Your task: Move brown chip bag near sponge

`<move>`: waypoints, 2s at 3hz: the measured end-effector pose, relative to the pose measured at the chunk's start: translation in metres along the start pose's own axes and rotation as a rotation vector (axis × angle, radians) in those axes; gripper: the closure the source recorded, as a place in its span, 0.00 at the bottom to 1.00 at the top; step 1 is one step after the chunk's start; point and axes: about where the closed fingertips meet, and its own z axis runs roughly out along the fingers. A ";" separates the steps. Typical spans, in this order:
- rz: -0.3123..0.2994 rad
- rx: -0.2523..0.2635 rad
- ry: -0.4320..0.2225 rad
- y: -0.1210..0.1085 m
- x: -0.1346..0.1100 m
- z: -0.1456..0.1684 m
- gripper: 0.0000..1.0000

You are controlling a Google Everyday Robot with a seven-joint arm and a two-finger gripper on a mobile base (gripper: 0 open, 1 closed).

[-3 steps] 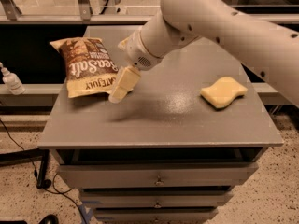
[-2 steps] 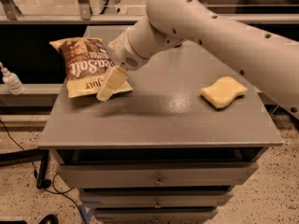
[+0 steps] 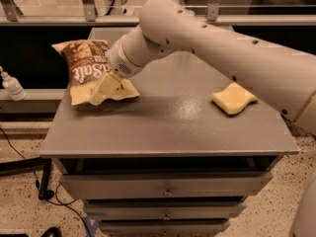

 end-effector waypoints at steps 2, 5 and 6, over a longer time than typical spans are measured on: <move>0.016 0.006 0.003 0.005 0.000 0.014 0.61; -0.145 0.087 -0.021 -0.011 -0.033 -0.071 1.00; -0.276 0.066 0.013 -0.007 -0.030 -0.110 1.00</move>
Offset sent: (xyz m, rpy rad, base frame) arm 0.0003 0.0069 -0.0072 -0.0019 -0.0039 -0.0344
